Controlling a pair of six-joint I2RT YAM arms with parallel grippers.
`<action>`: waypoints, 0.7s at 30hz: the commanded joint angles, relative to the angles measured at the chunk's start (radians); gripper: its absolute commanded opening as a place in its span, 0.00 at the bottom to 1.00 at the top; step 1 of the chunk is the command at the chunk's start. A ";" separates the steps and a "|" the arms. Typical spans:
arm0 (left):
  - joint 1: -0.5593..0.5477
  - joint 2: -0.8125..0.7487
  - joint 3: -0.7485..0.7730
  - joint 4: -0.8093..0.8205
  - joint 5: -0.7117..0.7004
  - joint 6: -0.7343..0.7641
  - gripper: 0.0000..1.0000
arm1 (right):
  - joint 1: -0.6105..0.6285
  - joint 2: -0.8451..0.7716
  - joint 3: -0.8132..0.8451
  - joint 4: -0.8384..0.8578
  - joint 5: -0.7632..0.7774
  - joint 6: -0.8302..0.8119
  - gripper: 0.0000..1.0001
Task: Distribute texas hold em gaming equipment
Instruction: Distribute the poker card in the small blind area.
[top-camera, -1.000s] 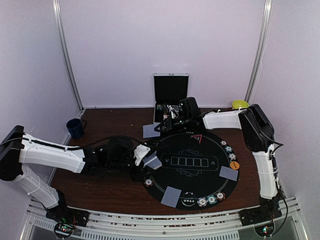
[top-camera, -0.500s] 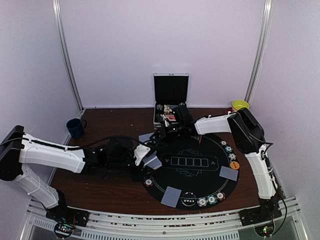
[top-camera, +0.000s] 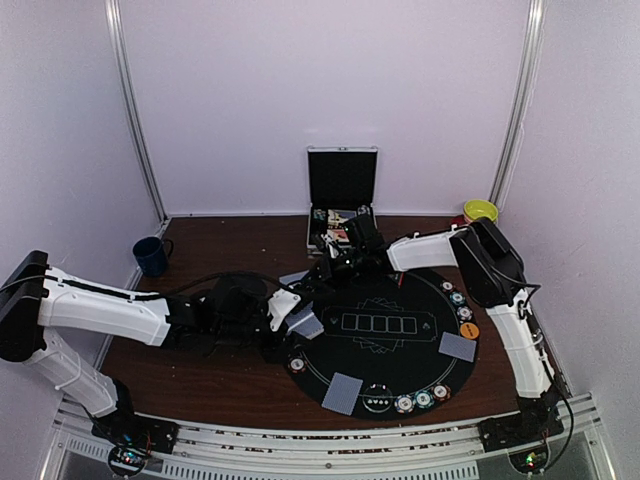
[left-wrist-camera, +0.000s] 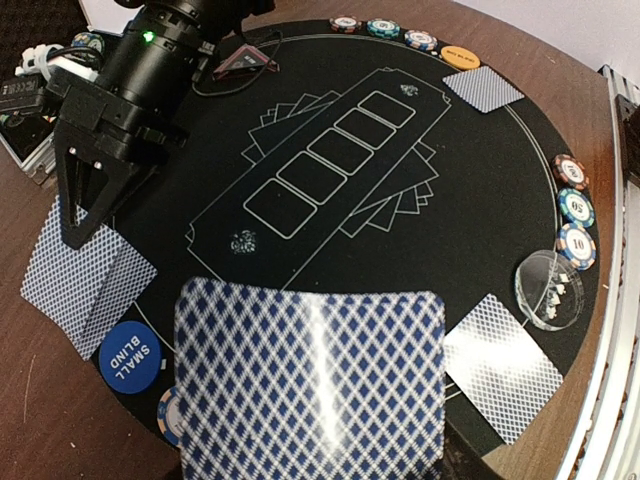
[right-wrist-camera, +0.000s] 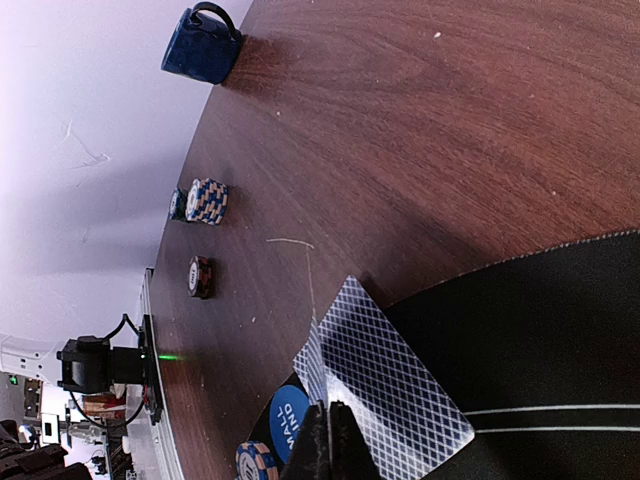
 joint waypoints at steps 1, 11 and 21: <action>-0.003 0.007 0.021 0.052 -0.007 -0.007 0.53 | 0.003 0.025 0.026 -0.010 0.004 -0.010 0.01; -0.003 0.009 0.022 0.051 -0.008 -0.008 0.53 | 0.004 0.031 0.025 -0.018 0.007 -0.017 0.10; -0.003 0.009 0.022 0.049 -0.010 -0.006 0.53 | 0.004 -0.006 0.018 -0.067 0.047 -0.067 0.20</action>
